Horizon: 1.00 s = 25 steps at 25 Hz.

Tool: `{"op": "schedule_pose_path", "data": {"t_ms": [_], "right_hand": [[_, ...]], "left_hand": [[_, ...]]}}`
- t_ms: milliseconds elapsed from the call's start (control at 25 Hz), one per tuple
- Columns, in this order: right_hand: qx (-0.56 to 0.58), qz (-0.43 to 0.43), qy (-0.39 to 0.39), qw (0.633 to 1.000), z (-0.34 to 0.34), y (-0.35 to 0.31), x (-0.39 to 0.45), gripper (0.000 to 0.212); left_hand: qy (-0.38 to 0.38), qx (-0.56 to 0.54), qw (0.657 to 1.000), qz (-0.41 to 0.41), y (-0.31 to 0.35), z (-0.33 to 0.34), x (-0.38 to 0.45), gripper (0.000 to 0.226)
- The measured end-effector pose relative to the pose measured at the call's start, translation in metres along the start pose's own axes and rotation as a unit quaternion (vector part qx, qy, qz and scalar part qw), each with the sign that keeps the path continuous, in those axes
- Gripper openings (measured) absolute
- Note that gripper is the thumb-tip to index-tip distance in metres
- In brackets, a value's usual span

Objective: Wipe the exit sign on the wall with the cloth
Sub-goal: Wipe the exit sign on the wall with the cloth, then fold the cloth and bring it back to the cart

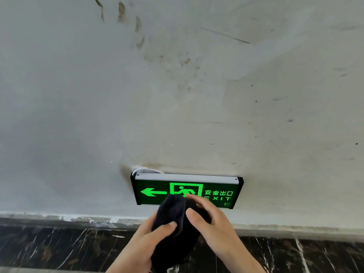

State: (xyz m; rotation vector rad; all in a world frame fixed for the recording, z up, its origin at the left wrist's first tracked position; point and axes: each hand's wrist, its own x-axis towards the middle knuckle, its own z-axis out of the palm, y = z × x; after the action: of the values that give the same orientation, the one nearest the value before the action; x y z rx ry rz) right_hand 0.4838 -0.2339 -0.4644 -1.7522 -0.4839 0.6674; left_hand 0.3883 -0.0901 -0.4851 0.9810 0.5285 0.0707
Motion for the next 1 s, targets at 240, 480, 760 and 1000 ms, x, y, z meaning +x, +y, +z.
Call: {"op": "schedule_pose_path", "data": {"t_ms": [240,480,760,1000], "right_hand": [[0.11,0.075,0.065,0.989,-0.011,-0.034,-0.013,0.015],[0.274,0.158,0.099,0.943,-0.031,-0.134,-0.05,0.016],[0.303,0.152,0.034,0.94,-0.069,-0.311,-0.109,0.033],[0.295,0.154,-0.043,0.942,-0.1,-0.421,-0.148,0.028]], "left_hand": [[-0.005,0.08,0.997,0.015,0.027,0.012,-0.016,0.072],[0.017,0.019,0.999,-0.031,0.114,0.056,-0.077,0.059],[0.023,0.025,0.999,-0.001,0.251,0.137,-0.173,0.053],[0.048,-0.043,0.998,0.001,0.334,0.206,-0.24,0.034]]}}
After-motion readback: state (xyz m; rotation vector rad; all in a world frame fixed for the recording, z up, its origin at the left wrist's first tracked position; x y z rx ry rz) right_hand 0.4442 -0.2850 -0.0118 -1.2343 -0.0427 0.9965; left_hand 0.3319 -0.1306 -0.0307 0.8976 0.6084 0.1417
